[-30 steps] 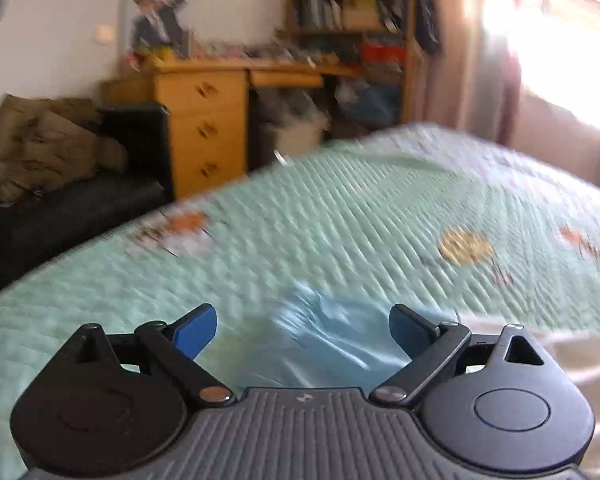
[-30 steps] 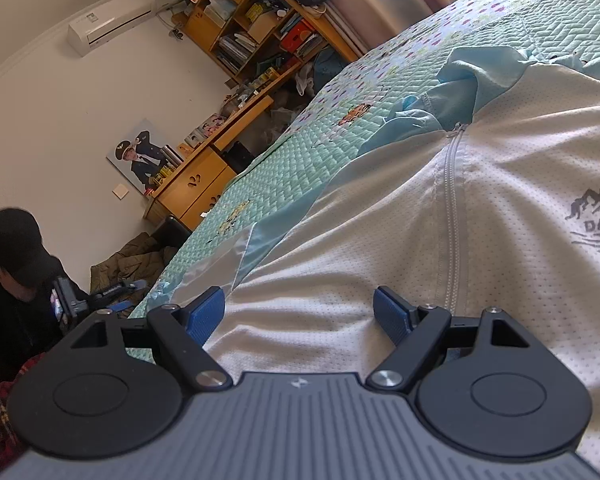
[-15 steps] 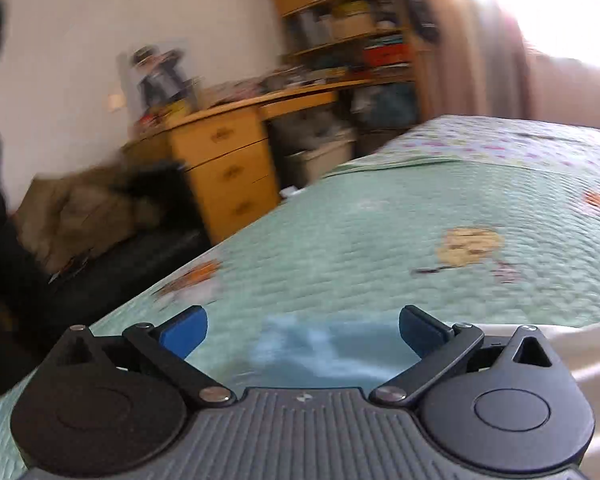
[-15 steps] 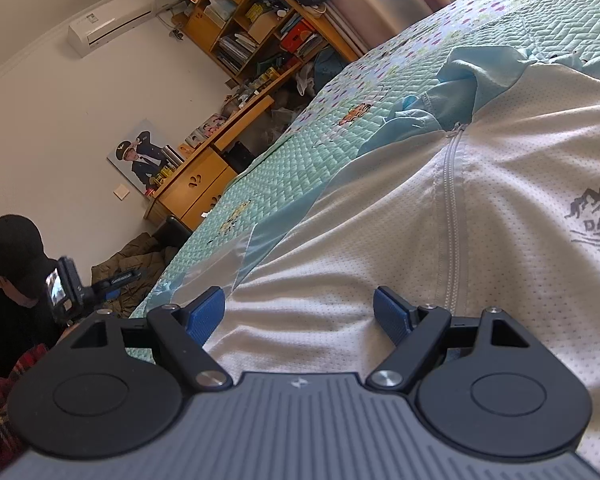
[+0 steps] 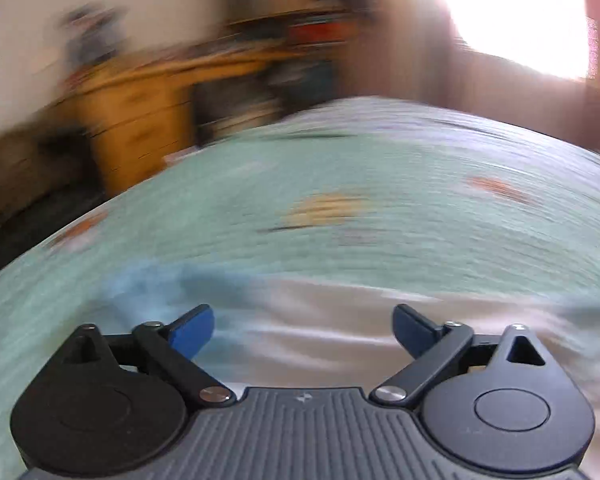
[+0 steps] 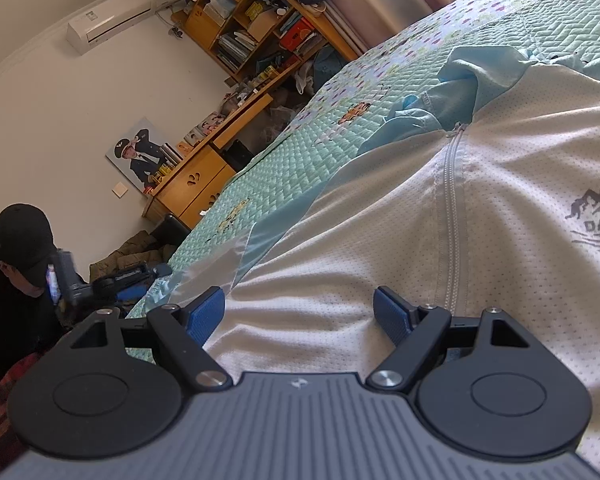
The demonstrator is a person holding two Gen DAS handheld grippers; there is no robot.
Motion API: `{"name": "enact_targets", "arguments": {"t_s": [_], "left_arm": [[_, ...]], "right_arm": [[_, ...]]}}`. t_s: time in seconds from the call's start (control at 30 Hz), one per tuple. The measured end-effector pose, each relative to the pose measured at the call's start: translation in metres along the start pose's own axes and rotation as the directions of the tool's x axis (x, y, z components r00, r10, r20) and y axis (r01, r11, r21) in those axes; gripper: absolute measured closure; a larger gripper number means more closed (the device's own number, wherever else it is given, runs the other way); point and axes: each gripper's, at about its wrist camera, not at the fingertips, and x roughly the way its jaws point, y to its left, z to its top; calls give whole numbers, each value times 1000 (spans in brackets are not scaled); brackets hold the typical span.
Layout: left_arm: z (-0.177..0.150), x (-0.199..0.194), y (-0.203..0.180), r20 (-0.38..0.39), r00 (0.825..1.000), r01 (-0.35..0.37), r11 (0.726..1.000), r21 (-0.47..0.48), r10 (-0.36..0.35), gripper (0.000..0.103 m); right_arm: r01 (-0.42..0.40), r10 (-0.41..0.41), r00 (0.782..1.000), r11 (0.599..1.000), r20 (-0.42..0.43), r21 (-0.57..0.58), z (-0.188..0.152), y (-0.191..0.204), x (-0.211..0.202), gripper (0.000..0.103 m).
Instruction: Fold clothes
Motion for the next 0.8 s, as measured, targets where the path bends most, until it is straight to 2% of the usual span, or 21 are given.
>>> {"name": "enact_targets", "arguments": {"t_s": [0.07, 0.13, 0.2, 0.23, 0.27, 0.3, 0.37, 0.4, 0.43, 0.47, 0.5, 0.53, 0.6, 0.63, 0.67, 0.7, 0.73, 0.8], "left_arm": [[-4, 3, -38, -27, 993, 117, 987, 110, -115, 1], [-8, 27, -55, -130, 982, 155, 976, 155, -136, 1], [-12, 53, -49, -229, 969, 117, 989, 85, -95, 0], [-8, 58, -38, -222, 972, 77, 997, -7, -76, 1], [-4, 59, -30, -225, 974, -30, 998, -54, 17, 3], [0, 56, -28, -211, 972, -122, 991, -56, 107, 7], [7, 39, -33, -139, 974, -190, 979, -66, 180, 7], [7, 29, -37, -106, 985, -144, 984, -105, 133, 7], [7, 19, -42, -80, 995, -68, 987, -148, 57, 4], [6, 12, -50, -63, 998, 19, 984, -179, -31, 3], [2, 7, -60, -59, 993, 93, 976, -197, -107, 2], [-3, 1, -71, -60, 980, 171, 962, -215, -187, 1], [-14, -6, -93, -75, 938, 309, 916, -257, -338, 1], [-23, -4, -99, -92, 918, 348, 894, -282, -387, 1], [-31, 0, -104, -115, 901, 366, 875, -316, -419, 1], [-39, 4, -106, -133, 896, 357, 866, -349, -423, 1], [-46, 4, -107, -144, 902, 331, 865, -377, -408, 4], [-57, -7, -113, -152, 911, 295, 862, -412, -384, 5]], "right_arm": [[-1, 1, 1000, 1000, 0, 1, 0, 0, 0, 21], [-3, 3, 1000, 1000, 0, 4, 0, 0, 0, 21], [-6, 6, 1000, 1000, -1, 6, 0, -1, 0, 21], [-6, 6, 1000, 1000, -1, 7, 1, -1, -1, 21], [-6, 6, 1000, 1000, -2, 7, 1, -1, -1, 21], [-6, 6, 1000, 1000, -3, 8, 1, -1, -1, 21], [-4, 4, 1000, 1000, -4, 8, 1, -1, 0, 21], [-3, 3, 1000, 1000, -5, 8, 1, 0, 0, 21], [-2, 2, 1000, 1000, -6, 8, 1, 0, 0, 21], [-1, 1, 1000, 1000, -7, 7, 1, 0, 0, 21], [0, 0, 1000, 1000, -7, 7, 2, 0, 0, 21], [1, -1, 1000, 1000, -8, 7, 2, 0, 0, 21], [-2, 2, 1000, 1000, -7, 16, 3, 0, -1, 21], [-5, 6, 1000, 1000, -6, 29, 4, -2, -1, 21], [-11, 10, 1000, 998, 5, 64, 6, -4, -5, 21], [-16, 15, 1000, 995, 16, 99, 9, -7, -9, 21], [-22, 18, 999, 991, 30, 136, 12, -10, -13, 21], [-27, -7, 991, 968, 132, 251, 21, -17, -40, 21]]}}
